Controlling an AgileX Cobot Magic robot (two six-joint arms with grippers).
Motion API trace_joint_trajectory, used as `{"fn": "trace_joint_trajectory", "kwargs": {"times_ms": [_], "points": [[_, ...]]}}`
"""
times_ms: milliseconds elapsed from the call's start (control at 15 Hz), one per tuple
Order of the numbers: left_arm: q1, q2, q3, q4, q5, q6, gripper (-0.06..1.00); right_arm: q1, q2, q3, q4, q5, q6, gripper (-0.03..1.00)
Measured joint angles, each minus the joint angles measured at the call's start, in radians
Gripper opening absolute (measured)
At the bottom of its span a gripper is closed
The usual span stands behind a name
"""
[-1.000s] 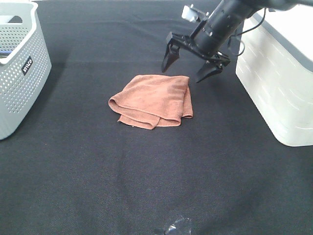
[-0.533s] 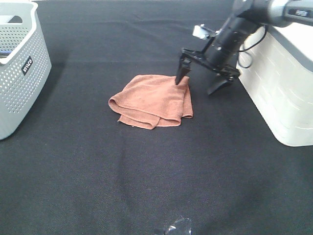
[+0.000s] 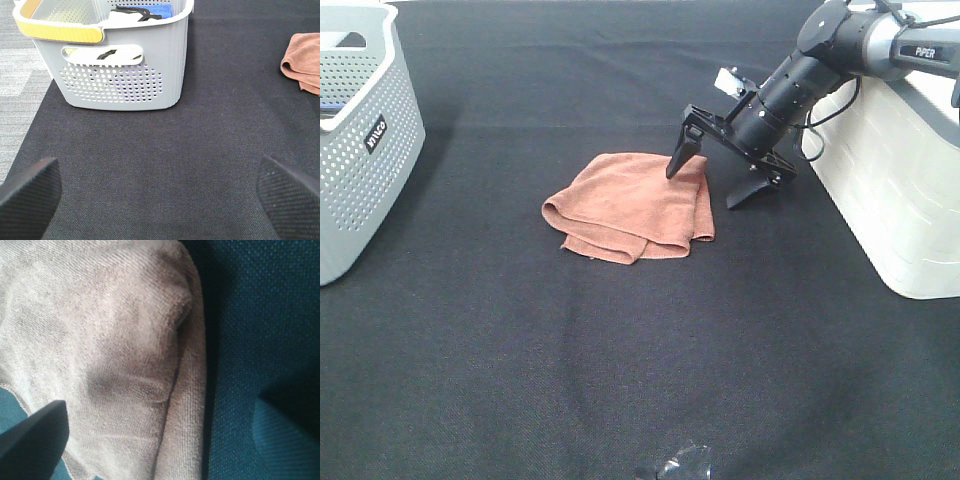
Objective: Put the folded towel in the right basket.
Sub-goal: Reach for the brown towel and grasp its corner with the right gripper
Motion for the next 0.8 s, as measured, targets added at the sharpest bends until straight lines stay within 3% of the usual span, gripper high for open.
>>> {"fn": "trace_joint_trajectory", "kwargs": {"times_ms": [267,600,667,800], "points": [[0.000,0.000,0.000,0.000,0.000,0.000,0.99,0.016,0.007,-0.003,-0.007,-0.004,0.000,0.97],[0.000,0.000,0.000,0.000,0.000,0.000,0.99,0.173,0.031,-0.015,-0.002,-0.137,0.009,0.92],[0.000,0.000,0.000,0.000,0.000,0.000,0.99,0.189,0.033,-0.015,-0.002,-0.161,0.009,0.85],[0.000,0.000,0.000,0.000,0.000,0.000,0.99,0.200,0.049,-0.015,-0.010,-0.193,0.010,0.46]]}}
